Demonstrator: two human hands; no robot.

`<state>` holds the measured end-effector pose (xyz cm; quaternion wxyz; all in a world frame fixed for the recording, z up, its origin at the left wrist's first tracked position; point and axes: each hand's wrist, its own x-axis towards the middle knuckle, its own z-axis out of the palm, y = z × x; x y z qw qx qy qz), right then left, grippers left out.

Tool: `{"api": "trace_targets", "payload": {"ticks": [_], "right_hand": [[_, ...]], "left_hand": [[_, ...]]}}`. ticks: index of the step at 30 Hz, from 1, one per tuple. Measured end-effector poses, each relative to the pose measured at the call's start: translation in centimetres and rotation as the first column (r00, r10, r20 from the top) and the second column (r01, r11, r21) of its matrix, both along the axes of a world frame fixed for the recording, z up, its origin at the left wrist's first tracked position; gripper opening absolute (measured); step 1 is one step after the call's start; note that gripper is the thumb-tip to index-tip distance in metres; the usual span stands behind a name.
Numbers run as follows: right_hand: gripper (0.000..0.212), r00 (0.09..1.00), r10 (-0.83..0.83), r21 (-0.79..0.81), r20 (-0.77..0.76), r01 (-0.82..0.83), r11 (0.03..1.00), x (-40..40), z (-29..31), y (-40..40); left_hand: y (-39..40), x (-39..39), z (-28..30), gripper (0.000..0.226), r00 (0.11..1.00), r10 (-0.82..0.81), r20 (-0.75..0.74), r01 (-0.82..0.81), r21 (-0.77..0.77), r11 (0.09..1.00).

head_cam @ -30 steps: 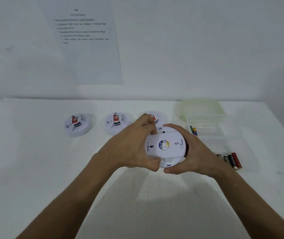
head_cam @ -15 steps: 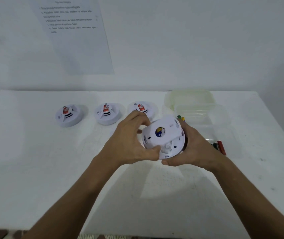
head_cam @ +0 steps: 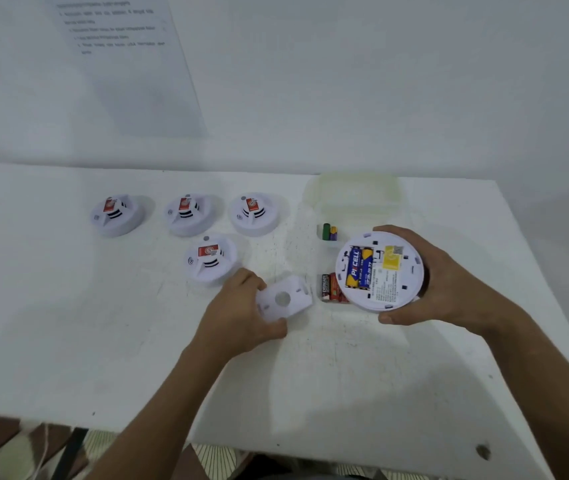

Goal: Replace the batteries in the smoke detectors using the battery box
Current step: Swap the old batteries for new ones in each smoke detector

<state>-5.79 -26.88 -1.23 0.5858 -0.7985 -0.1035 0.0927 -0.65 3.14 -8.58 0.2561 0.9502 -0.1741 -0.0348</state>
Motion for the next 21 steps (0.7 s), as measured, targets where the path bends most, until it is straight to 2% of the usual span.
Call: {"api": "trace_targets", "payload": {"ticks": [6, 9, 11, 13, 16, 21], "right_hand": [[0.099, 0.999, 0.031, 0.014, 0.006, -0.031, 0.999, -1.0, -0.7, -1.4], [0.100, 0.998, 0.069, 0.007, 0.006, -0.069, 0.998, -1.1, -0.7, -1.9], [0.100, 0.996, 0.088, 0.019, 0.010, -0.088, 0.996, -1.2, -0.6, -2.1], [0.101, 0.994, 0.106, 0.027, 0.025, -0.107, 0.994, -1.1, -0.3, -2.2], [0.100, 0.990, 0.127, 0.039, 0.054, -0.129, 0.991, -1.1, 0.3, -2.3], [0.100, 0.990, 0.120, 0.069, 0.072, -0.125, 0.990, -1.7, 0.5, -3.0]], "left_hand": [[-1.0, -1.0, -0.1, 0.060, 0.993, 0.104, -0.046, -0.103, 0.027, 0.994], [-2.9, -1.8, 3.4, 0.060, 0.994, 0.096, 0.047, -0.090, -0.116, 0.989], [-5.0, -2.5, 6.9, 0.050, 0.997, 0.026, 0.069, -0.009, -0.238, 0.971], [-7.2, -3.0, 9.8, 0.046, 0.995, -0.100, 0.013, 0.100, -0.273, 0.957], [-9.4, -3.1, 12.0, 0.039, 0.965, -0.261, -0.024, 0.251, -0.196, 0.948], [-10.6, -2.5, 13.4, 0.043, 0.936, -0.344, -0.076, 0.335, -0.104, 0.936]]}}
